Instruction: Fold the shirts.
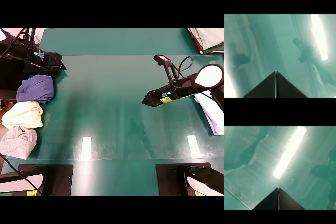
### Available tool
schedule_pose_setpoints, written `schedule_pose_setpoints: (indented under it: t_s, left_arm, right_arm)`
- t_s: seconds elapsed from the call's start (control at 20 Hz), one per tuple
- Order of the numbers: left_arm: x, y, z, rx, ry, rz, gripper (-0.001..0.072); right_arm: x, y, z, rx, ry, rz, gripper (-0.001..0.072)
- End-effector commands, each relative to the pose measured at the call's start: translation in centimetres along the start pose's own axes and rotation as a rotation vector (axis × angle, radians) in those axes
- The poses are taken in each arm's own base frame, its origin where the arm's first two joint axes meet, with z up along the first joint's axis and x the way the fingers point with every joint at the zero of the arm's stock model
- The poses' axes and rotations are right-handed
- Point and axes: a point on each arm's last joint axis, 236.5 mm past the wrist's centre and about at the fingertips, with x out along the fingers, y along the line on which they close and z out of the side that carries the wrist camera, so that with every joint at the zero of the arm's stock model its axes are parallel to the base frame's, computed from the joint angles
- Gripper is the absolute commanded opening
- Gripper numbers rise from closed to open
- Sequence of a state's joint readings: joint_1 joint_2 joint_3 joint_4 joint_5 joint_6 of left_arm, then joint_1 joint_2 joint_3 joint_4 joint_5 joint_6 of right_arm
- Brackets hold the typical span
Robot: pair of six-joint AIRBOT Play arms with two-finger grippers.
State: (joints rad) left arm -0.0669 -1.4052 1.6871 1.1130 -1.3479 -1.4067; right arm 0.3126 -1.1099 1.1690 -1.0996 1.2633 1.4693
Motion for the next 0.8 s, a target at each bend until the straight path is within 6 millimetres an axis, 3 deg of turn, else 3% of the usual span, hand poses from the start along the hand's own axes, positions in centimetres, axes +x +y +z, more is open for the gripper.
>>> schedule_pose_setpoints:
  t_s: [0.0,0.1,0.25,0.45,0.6,0.75]
  left_arm:
    - [-0.1,0.6,2.4,0.006,-0.101,0.025,0.0036]
    - [-0.3,3.0,4.4,0.028,-0.184,0.127,0.0570]
    - [0.1,10.4,6.3,-0.016,-0.254,0.352,0.0595]
    - [3.3,19.8,5.5,-0.125,-0.238,0.448,0.0596]
    - [5.8,24.6,4.4,-0.133,-0.214,0.486,0.0596]
    - [8.4,27.2,3.3,-0.110,-0.183,0.507,0.0596]
  right_arm:
    - [0.0,0.1,0.0,-0.002,-0.001,0.001,0.0025]
    - [0.0,0.1,0.0,-0.001,0.000,0.001,0.0024]
    - [0.0,0.2,-0.1,0.000,0.004,0.005,0.0025]
    - [-0.1,0.4,-1.1,0.020,0.044,0.014,0.0025]
    - [-0.1,0.4,-1.1,0.024,0.047,0.014,0.0025]
    - [-0.1,0.4,-1.1,0.043,0.048,0.013,0.0024]
